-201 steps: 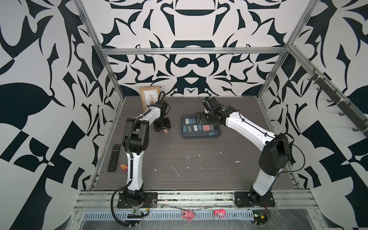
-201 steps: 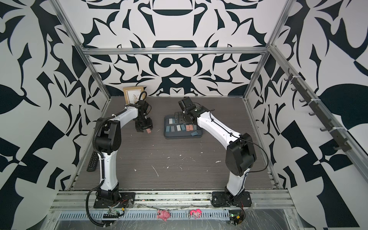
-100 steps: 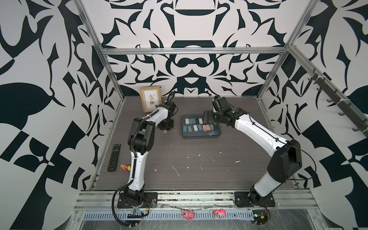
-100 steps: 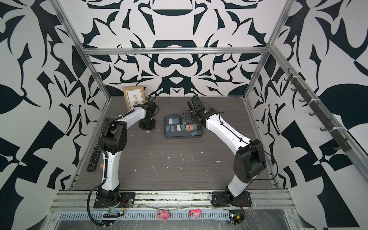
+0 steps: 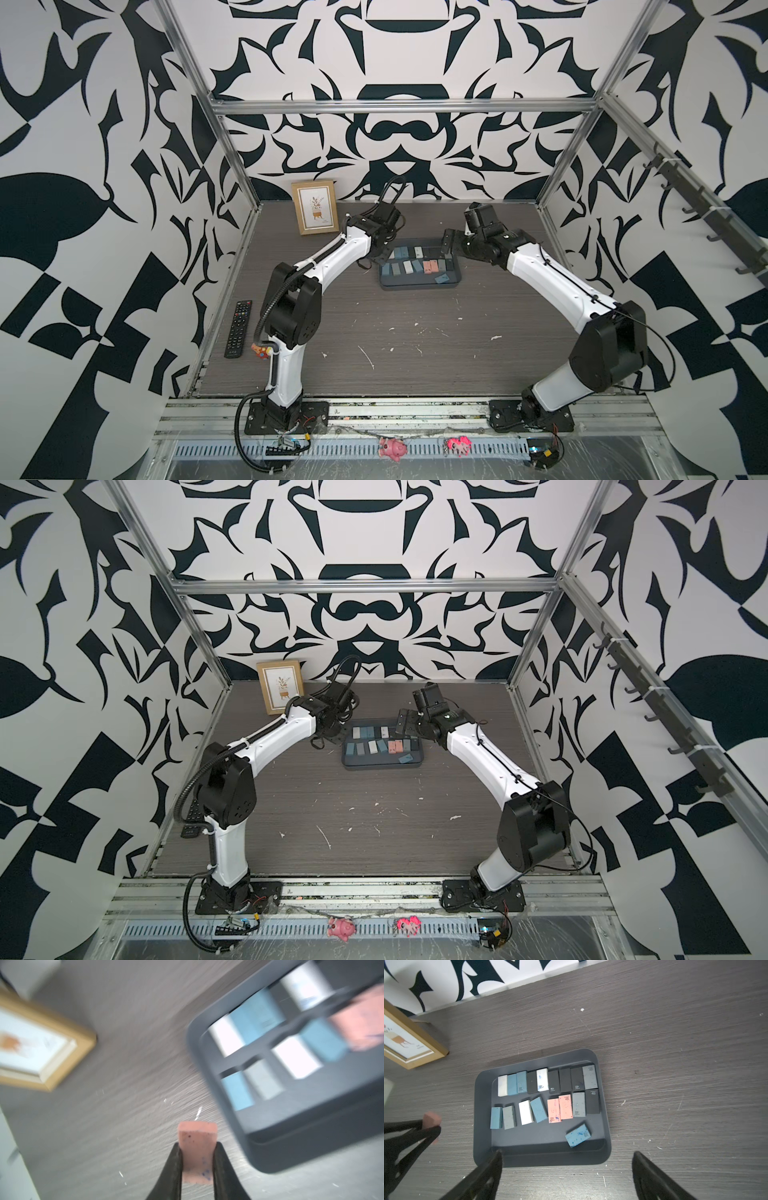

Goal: Put the eraser in the storage box
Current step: Pick up the eraser from the center of the board, then place the eraser in the storage box.

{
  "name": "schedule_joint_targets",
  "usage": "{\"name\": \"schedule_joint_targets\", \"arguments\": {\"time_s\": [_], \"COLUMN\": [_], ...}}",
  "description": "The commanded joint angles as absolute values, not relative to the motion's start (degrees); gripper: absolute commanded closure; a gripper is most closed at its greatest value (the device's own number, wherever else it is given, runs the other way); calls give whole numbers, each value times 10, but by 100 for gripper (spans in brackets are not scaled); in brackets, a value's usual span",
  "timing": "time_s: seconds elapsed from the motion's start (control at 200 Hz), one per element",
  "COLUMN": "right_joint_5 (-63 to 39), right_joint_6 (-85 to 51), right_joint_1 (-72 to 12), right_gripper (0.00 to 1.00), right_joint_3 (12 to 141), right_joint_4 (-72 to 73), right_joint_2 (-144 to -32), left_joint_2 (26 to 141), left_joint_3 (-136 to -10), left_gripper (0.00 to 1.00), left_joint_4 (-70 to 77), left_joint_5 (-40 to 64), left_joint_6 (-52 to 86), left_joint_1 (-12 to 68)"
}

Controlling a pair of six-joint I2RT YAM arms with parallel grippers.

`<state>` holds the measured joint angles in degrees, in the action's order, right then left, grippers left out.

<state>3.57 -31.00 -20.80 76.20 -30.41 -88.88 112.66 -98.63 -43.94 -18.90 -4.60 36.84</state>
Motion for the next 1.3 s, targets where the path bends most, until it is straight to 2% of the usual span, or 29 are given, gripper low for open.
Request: {"name": "schedule_joint_targets", "arguments": {"time_s": [0.0, 0.41, 0.72, 1.07, 1.295], "right_joint_5": [1, -50, -58, -60, -63], "right_joint_6": [-345, -352, -362, -364, -365], "right_joint_1": [-168, -63, -57, -57, -57], "right_gripper": [1, 2, 1, 1, 1], "right_joint_3": [738, 652, 640, 632, 634], "right_joint_4": [-283, -279, -267, -262, -260], "right_joint_2": [-846, -763, -768, -771, -771], "left_joint_2": [1130, 1215, 1222, 1249, 1259], "left_joint_3": [-984, -1007, -969, -967, -975], "left_gripper": [83, 82, 78, 74, 63], "left_joint_4": [-402, -368, -365, -365, -369], "left_joint_5": [-203, -151, -101, -102, -109], "left_joint_6": [-135, -193, -194, -192, -193], "left_joint_1": [414, 441, 442, 441, 441]}}
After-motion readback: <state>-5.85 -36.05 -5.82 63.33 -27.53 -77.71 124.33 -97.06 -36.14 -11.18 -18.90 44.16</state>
